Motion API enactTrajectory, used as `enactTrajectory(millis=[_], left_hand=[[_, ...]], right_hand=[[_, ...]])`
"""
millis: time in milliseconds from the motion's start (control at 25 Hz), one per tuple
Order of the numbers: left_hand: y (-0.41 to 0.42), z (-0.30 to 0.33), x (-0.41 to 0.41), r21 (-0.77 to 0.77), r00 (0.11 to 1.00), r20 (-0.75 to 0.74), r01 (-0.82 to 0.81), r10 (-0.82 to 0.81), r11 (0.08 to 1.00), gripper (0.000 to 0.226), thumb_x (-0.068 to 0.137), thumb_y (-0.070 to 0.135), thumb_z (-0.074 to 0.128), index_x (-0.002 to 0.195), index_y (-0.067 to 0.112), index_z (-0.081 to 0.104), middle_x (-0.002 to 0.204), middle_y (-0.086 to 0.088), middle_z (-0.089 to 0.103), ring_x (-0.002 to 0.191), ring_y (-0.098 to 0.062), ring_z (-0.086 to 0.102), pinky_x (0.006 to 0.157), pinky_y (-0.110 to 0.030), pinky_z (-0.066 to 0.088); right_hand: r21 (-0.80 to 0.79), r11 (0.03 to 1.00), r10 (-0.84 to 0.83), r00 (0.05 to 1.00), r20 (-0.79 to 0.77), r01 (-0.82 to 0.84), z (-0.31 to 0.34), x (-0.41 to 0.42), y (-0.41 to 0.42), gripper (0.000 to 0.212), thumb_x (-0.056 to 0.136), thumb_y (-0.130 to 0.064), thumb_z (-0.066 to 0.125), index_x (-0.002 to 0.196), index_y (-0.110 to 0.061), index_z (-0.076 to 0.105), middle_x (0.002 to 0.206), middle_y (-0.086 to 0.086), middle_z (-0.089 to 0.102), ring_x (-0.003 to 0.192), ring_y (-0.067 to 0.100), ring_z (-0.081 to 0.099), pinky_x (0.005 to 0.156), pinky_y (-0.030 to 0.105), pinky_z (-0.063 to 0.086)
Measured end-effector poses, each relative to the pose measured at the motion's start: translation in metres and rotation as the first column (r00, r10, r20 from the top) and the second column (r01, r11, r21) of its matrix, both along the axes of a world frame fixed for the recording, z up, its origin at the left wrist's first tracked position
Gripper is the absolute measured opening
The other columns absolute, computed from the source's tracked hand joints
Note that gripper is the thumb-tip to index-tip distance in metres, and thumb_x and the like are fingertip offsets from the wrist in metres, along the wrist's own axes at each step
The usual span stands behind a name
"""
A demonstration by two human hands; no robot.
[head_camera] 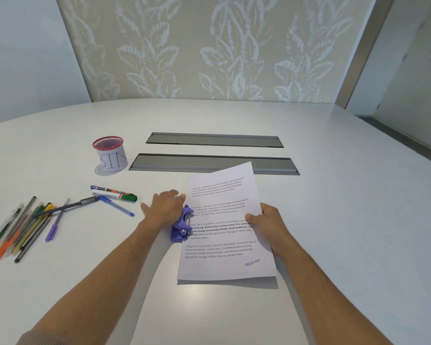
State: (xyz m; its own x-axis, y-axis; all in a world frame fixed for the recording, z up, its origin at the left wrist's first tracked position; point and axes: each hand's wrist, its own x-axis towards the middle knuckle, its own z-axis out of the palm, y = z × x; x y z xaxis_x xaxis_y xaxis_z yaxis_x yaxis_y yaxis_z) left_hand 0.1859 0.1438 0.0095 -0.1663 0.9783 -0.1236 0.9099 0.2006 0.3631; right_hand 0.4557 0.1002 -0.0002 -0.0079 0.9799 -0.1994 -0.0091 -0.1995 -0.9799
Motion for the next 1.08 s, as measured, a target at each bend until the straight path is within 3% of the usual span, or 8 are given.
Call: enactTrajectory(millis=[120,280,360,480,640,800,960,1080], left_hand=[[-0.003,0.006,-0.002,0.019,0.994,0.106,-0.043,0.041,0.999,0.053,0.096,0.058,0.028,0.129,0.024,0.052,0.134,-0.006,0.055,0.121,-0.030,0.047,0.104,-0.052,0.028],[-0.011,0.020,0.011,0.174,0.966,0.254,0.009,-0.054,0.985,0.051,0.097,0.055,0.037,0.120,0.015,0.060,0.124,-0.009,0.063,0.109,-0.029,0.058,0.100,-0.046,0.043],[-0.018,0.029,0.027,0.292,0.947,0.287,0.058,-0.145,0.955,0.045,0.098,0.049,0.042,0.117,0.014,0.064,0.133,-0.007,0.059,0.118,-0.026,0.055,0.098,-0.034,0.038],[-0.025,0.041,0.055,0.365,0.878,0.405,0.101,-0.255,0.926,0.042,0.096,0.047,0.050,0.123,0.017,0.061,0.135,-0.002,0.057,0.125,-0.019,0.051,0.096,-0.027,0.034],[-0.033,0.056,0.090,0.278,0.546,0.795,0.059,-0.264,0.959,0.036,0.086,0.036,0.071,0.112,0.022,0.051,0.111,0.003,0.068,0.104,-0.017,0.066,0.083,-0.030,0.052],[-0.041,0.075,0.123,0.340,0.350,0.877,0.032,-0.330,0.940,0.038,0.085,0.015,0.071,0.112,0.019,0.046,0.109,-0.003,0.070,0.096,-0.017,0.071,0.074,-0.032,0.058],[-0.044,0.101,0.150,0.483,0.361,0.827,-0.063,-0.431,0.873,0.030,0.085,0.014,0.066,0.101,0.030,0.046,0.103,0.002,0.070,0.089,-0.013,0.071,0.067,-0.029,0.059],[-0.047,0.101,0.159,0.557,0.412,0.777,-0.098,-0.476,0.824,0.031,0.086,0.014,0.063,0.098,0.036,0.045,0.105,0.004,0.067,0.093,-0.013,0.069,0.074,-0.030,0.058]], right_hand=[[0.017,1.000,-0.025,1.000,0.011,0.025,0.008,0.012,-0.009,0.022,0.091,0.007,0.055,0.102,-0.006,0.069,0.108,0.012,0.075,0.091,0.027,0.074,0.080,0.039,0.060],[0.068,0.996,-0.051,0.999,0.013,0.050,0.019,0.033,-0.017,0.022,0.092,0.004,0.057,0.108,-0.006,0.068,0.106,0.009,0.075,0.097,0.029,0.072,0.092,0.048,0.055],[0.105,0.992,-0.065,0.998,0.004,0.064,0.025,0.043,-0.021,0.022,0.092,0.002,0.058,0.110,-0.006,0.068,0.107,0.010,0.075,0.099,0.030,0.072,0.094,0.048,0.054],[0.166,0.983,-0.077,0.997,-0.016,0.079,0.035,0.057,-0.029,0.022,0.093,0.000,0.060,0.112,-0.006,0.068,0.108,0.011,0.075,0.102,0.033,0.070,0.093,0.048,0.054],[0.261,0.960,-0.107,0.994,0.014,0.100,0.052,0.076,-0.038,0.021,0.093,-0.006,0.062,0.113,-0.009,0.068,0.107,0.009,0.075,0.099,0.031,0.072,0.089,0.048,0.057],[0.358,0.915,-0.195,0.981,-0.011,0.186,0.070,0.088,-0.042,0.020,0.092,-0.007,0.064,0.112,-0.010,0.065,0.108,0.009,0.075,0.097,0.030,0.072,0.085,0.047,0.058],[0.502,0.818,-0.307,0.951,-0.031,0.280,0.092,0.096,-0.042,0.019,0.091,-0.012,0.066,0.105,-0.024,0.062,0.102,-0.006,0.074,0.091,0.016,0.072,0.075,0.030,0.059],[0.556,0.767,-0.352,0.934,-0.056,0.322,0.090,0.095,-0.045,0.025,0.091,-0.010,0.066,0.102,-0.032,0.059,0.099,-0.015,0.073,0.090,0.008,0.069,0.072,0.019,0.055]])
